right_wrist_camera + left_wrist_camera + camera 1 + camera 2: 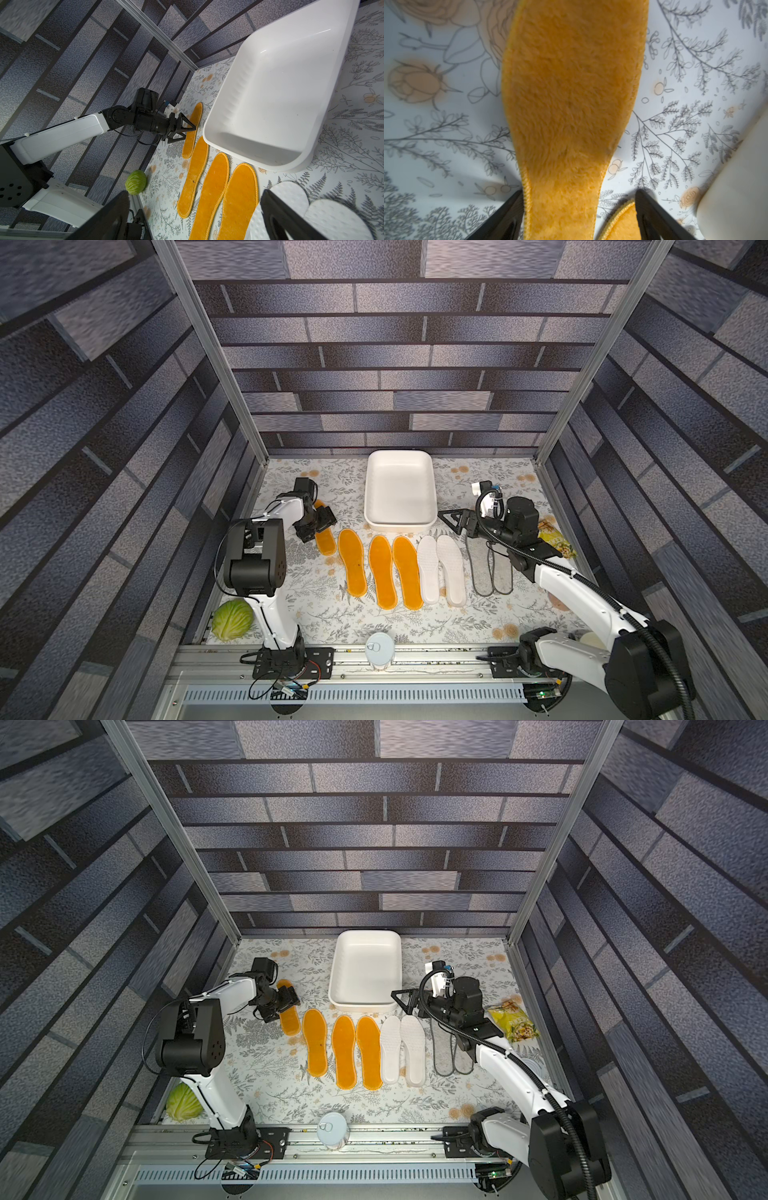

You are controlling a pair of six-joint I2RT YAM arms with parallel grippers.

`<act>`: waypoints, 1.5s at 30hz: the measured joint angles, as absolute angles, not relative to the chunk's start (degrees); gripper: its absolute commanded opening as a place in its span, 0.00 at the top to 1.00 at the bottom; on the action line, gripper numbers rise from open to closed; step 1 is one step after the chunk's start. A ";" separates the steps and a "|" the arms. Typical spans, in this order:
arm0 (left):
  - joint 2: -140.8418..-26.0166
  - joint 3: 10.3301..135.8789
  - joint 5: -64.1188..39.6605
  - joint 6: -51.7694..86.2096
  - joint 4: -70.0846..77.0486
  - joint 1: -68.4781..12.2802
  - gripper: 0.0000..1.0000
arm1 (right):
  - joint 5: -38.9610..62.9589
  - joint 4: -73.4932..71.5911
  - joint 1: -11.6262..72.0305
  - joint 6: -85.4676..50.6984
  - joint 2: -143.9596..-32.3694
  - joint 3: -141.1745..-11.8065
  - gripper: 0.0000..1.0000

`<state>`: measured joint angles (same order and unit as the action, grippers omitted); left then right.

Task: Put the insoles into the storage box
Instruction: Pick up the insole from the center of the board.

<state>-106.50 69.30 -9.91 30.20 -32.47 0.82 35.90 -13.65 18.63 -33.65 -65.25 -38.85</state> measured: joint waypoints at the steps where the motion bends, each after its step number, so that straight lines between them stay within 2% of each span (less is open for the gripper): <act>1: -106.76 69.76 -8.91 30.17 -33.50 0.56 0.15 | 35.88 -13.67 18.63 -33.65 -65.25 -38.85 0.01; 8: -109.43 72.93 0.08 28.95 -43.53 -2.90 0.13 | 35.59 -13.89 18.63 -33.41 -65.23 -38.85 0.01; 17: -110.91 75.13 -0.14 28.88 -46.59 -3.73 0.16 | 35.20 -13.87 18.63 -33.17 -65.21 -38.83 0.01; 24: -111.37 75.77 -0.12 28.88 -47.00 -3.77 0.22 | 35.03 -13.87 18.63 -32.97 -64.90 -38.83 0.00; 26: -111.46 75.88 -0.30 28.91 -47.00 -3.77 0.28 | 35.03 -13.89 18.63 -32.97 -64.90 -38.83 0.00; 35: -111.55 75.92 -0.99 28.69 -46.92 -3.92 0.41 | 35.03 -13.91 18.63 -32.97 -64.90 -38.83 0.00; 45: -111.55 75.92 -1.06 28.69 -46.94 -3.92 0.44 | 35.03 -13.91 18.63 -32.95 -64.90 -38.83 0.00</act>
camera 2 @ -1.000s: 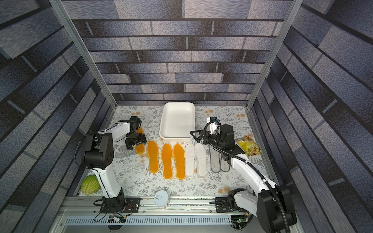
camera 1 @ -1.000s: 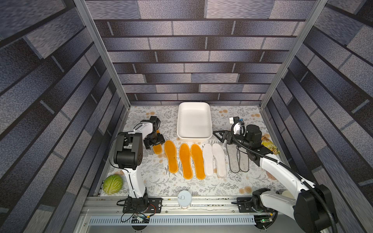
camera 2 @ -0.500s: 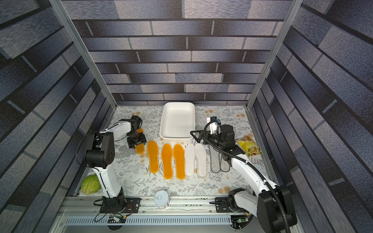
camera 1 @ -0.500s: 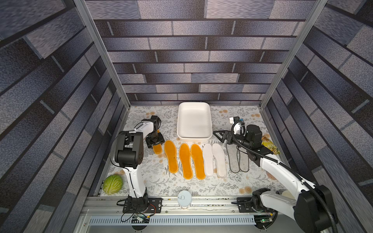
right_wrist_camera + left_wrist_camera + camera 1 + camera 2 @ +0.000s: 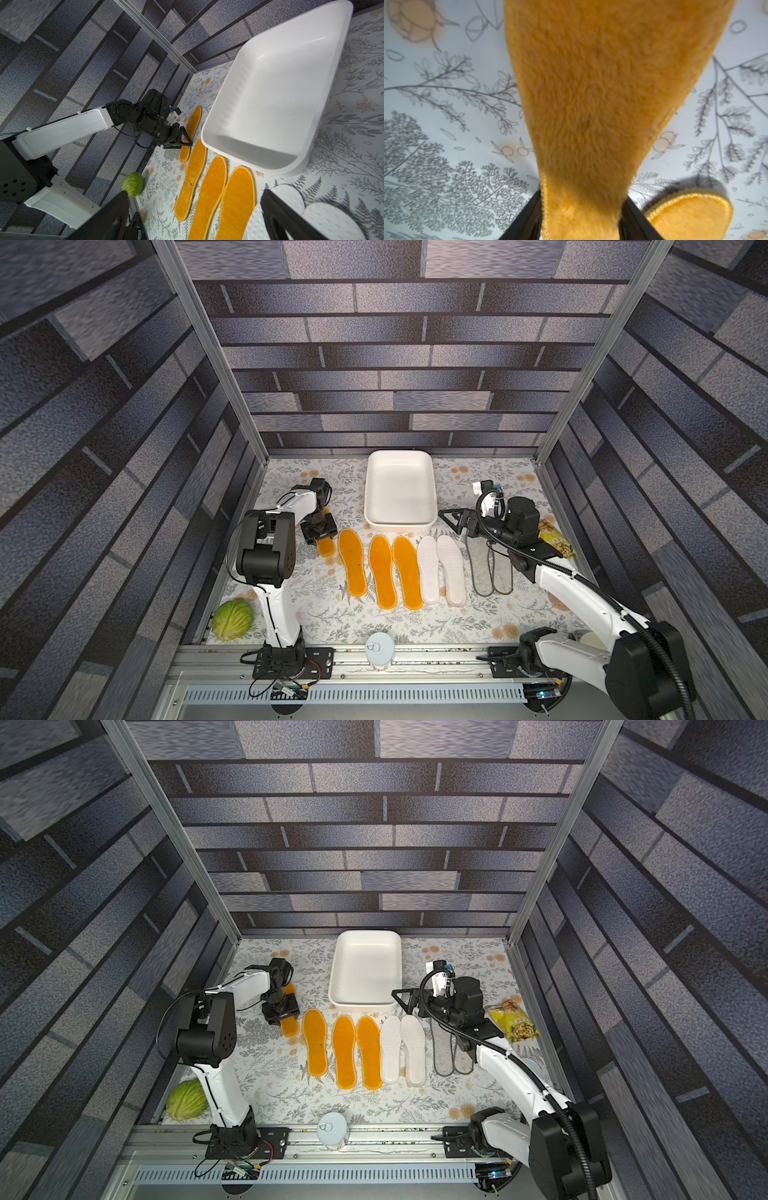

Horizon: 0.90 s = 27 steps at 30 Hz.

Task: Put the insoles into the storage box
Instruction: Pick up the insole from the center of the board.

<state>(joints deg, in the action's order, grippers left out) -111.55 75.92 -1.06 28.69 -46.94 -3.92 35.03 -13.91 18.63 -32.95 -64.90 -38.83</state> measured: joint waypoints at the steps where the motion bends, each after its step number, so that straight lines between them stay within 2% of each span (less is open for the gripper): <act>1: -111.55 75.92 -1.08 28.69 -46.92 -3.92 0.47 | 35.03 -13.91 18.63 -32.95 -64.90 -38.83 0.01; 10: -111.33 75.64 -1.41 28.64 -46.78 -3.66 0.52 | 35.40 -14.04 18.63 -32.99 -65.10 -38.83 0.00; 27: -110.89 75.33 -3.14 28.69 -46.50 -3.01 0.56 | 40.86 -16.97 18.81 -34.96 -69.17 -38.83 0.00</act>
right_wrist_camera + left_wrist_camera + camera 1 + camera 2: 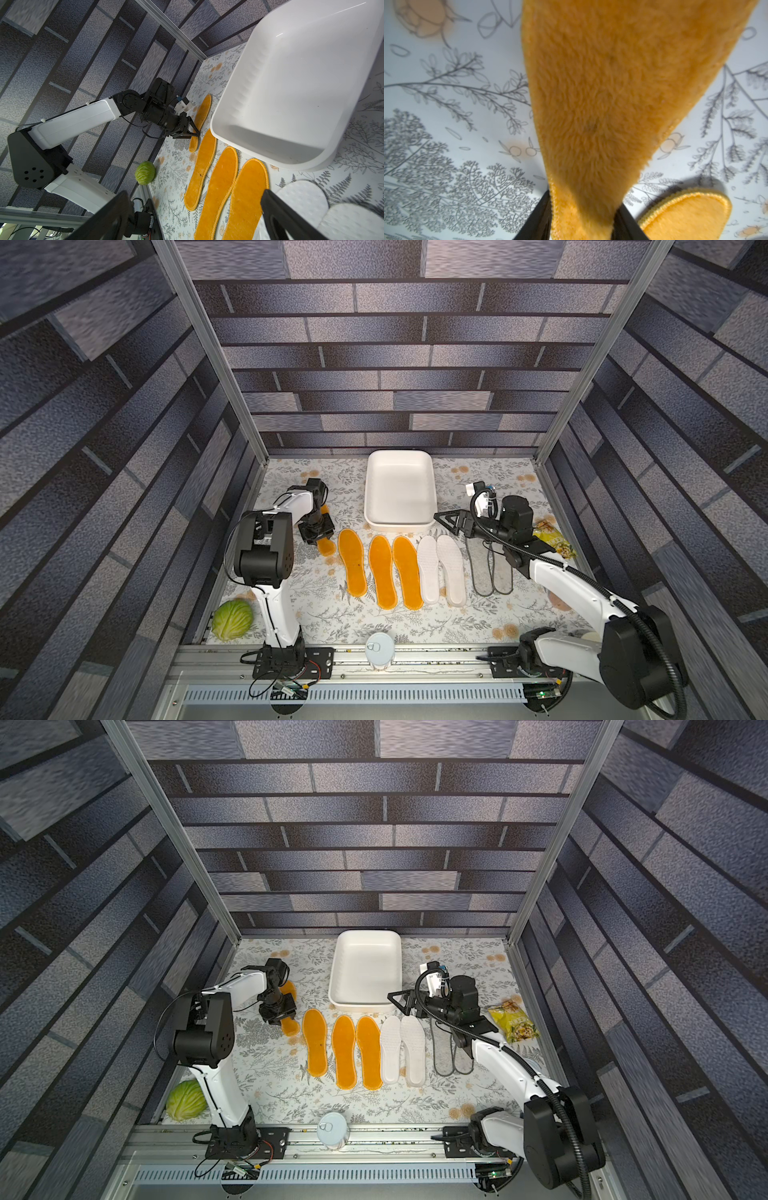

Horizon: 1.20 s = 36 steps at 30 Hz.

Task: Put the insoles into the storage box
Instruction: Pick up the insole from the center of the board.

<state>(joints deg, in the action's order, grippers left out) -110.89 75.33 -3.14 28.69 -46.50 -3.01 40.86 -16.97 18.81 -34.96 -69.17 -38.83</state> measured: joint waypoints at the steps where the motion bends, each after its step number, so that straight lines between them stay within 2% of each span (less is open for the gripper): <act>1: -110.89 75.33 -3.16 28.69 -46.50 -3.01 0.56 | 40.86 -16.95 18.81 -35.00 -69.17 -38.83 0.00; 25: -105.58 74.46 -6.87 28.69 -43.90 -2.90 0.55 | 41.25 -16.99 19.94 -35.14 -72.64 -38.83 0.01; 33: -104.75 74.15 -8.67 28.91 -43.99 -3.11 0.54 | 41.21 -17.04 22.98 -35.07 -75.99 -39.44 0.02; 36: -102.69 74.22 -9.13 29.08 -44.38 -3.73 0.54 | 40.80 -17.08 25.21 -34.76 -78.50 -40.93 0.06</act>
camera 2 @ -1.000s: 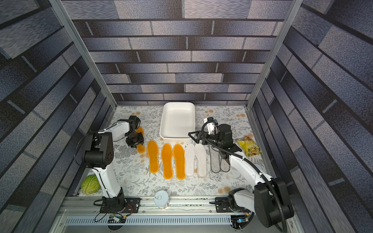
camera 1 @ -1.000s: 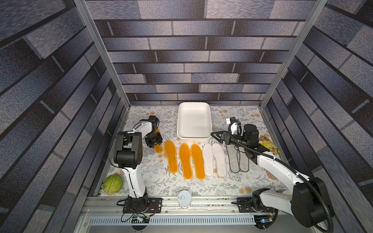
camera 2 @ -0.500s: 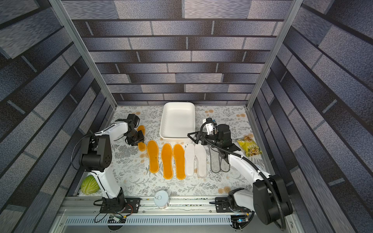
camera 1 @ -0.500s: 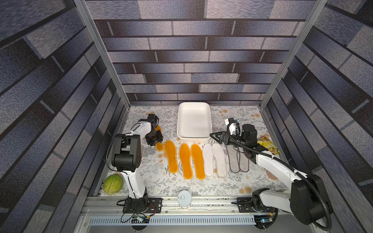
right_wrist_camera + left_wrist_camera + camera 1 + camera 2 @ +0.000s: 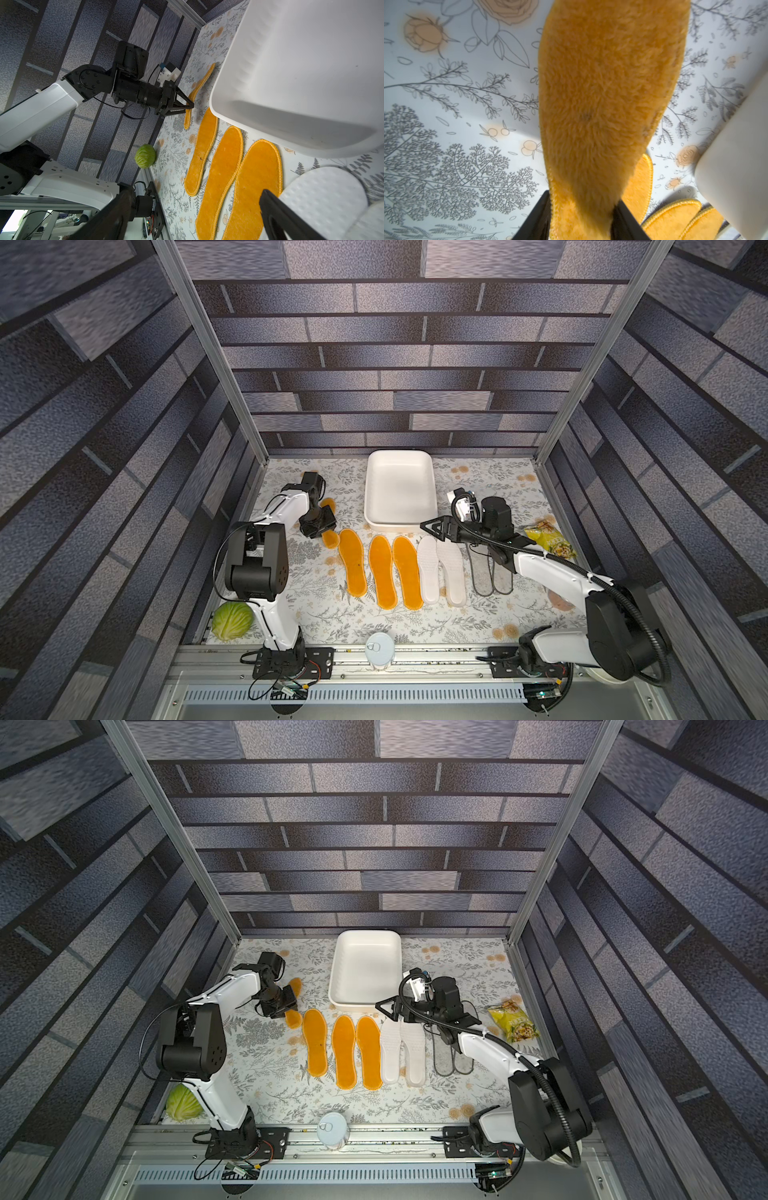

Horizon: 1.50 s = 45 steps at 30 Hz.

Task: Put the insoles into the storage box
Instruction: Pick up the insole from the center of the board.

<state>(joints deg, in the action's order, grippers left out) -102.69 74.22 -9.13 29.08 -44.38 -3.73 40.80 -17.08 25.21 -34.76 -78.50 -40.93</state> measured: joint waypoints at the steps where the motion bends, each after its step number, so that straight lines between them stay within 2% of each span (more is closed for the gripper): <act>1: -101.93 74.30 -9.28 29.19 -44.49 -4.03 0.54 | 40.66 -17.12 25.87 -34.70 -79.18 -41.45 0.07; 14: -97.95 76.36 -10.52 32.67 -44.84 -11.33 0.54 | 37.91 -22.52 36.88 -35.05 -94.67 -52.21 0.18; 21: -97.95 76.36 -10.52 34.13 -44.51 -13.67 0.54 | 36.82 -28.99 39.72 -39.48 -102.45 -54.35 0.20; 45: -93.25 76.51 -5.39 35.66 -44.80 -16.10 0.54 | 34.54 -24.73 46.06 -41.54 -111.66 -67.85 0.31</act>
